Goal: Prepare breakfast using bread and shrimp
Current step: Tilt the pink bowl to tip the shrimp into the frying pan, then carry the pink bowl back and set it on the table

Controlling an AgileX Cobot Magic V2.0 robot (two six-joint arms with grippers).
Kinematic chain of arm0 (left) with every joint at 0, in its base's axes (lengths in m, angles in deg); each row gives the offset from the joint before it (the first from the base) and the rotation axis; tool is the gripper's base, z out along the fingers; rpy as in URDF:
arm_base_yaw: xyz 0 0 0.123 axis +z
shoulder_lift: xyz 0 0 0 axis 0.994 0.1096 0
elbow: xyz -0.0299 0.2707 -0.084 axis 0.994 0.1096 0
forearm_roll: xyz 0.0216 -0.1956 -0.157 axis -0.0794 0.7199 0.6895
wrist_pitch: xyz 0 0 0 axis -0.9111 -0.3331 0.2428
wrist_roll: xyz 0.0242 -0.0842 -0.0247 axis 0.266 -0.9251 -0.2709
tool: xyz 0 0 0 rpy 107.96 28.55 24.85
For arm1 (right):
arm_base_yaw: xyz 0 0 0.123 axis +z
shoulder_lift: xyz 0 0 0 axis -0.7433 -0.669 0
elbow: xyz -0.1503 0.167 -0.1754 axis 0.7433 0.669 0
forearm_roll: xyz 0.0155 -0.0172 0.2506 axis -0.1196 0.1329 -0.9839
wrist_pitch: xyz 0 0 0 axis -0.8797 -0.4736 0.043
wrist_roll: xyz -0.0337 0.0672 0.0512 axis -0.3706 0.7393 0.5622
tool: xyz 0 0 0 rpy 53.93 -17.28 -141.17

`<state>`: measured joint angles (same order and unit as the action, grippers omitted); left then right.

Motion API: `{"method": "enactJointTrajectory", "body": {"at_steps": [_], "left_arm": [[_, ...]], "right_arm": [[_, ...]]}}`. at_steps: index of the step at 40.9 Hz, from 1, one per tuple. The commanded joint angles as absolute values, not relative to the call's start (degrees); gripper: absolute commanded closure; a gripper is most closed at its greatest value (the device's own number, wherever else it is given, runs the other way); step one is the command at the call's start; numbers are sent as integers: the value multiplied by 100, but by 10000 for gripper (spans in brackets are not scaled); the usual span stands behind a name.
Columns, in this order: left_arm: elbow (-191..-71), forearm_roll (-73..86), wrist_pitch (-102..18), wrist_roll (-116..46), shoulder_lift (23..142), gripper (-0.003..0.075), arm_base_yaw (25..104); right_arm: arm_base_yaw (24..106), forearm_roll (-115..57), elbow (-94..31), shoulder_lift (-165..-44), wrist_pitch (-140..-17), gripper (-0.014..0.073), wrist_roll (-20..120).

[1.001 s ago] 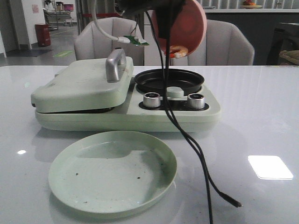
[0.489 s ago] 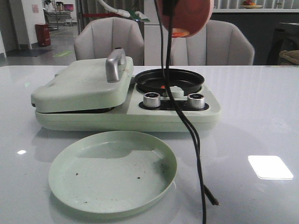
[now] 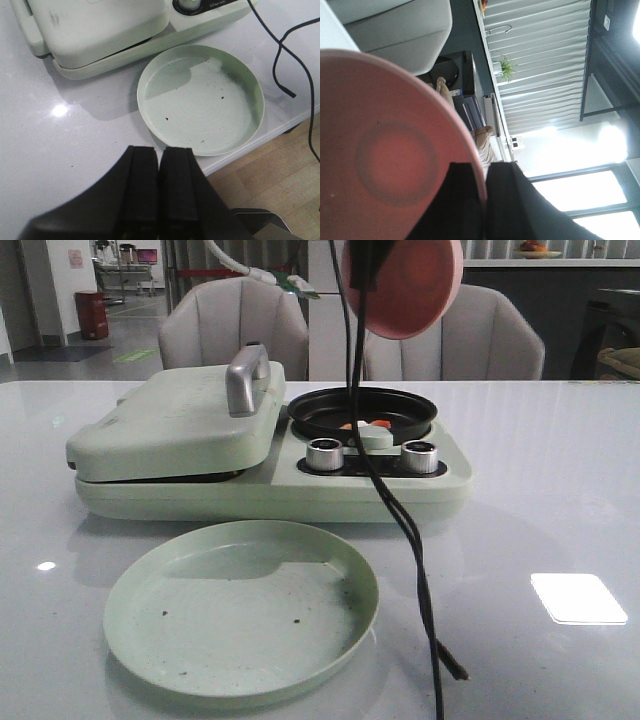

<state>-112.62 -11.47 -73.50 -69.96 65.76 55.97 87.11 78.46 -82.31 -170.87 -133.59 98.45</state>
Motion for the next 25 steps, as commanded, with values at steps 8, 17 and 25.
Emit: {"method": "enactJointTrajectory", "body": {"at_steps": [8, 17, 25], "left_arm": [[-11411, -1094, -6977, -7049, 6591, 619, 5568], [-11411, -1094, -6977, -7049, 6591, 619, 5568], [-11411, -1094, -6977, -7049, 6591, 619, 5568]], "right_arm": [[8369, 6070, -8381, -15989, -13959, 543, 9806], [7191, 3525, -7689, -15034, -13791, 543, 9257], [5749, 1359, -6081, -14117, -12936, 543, 8709]]}}
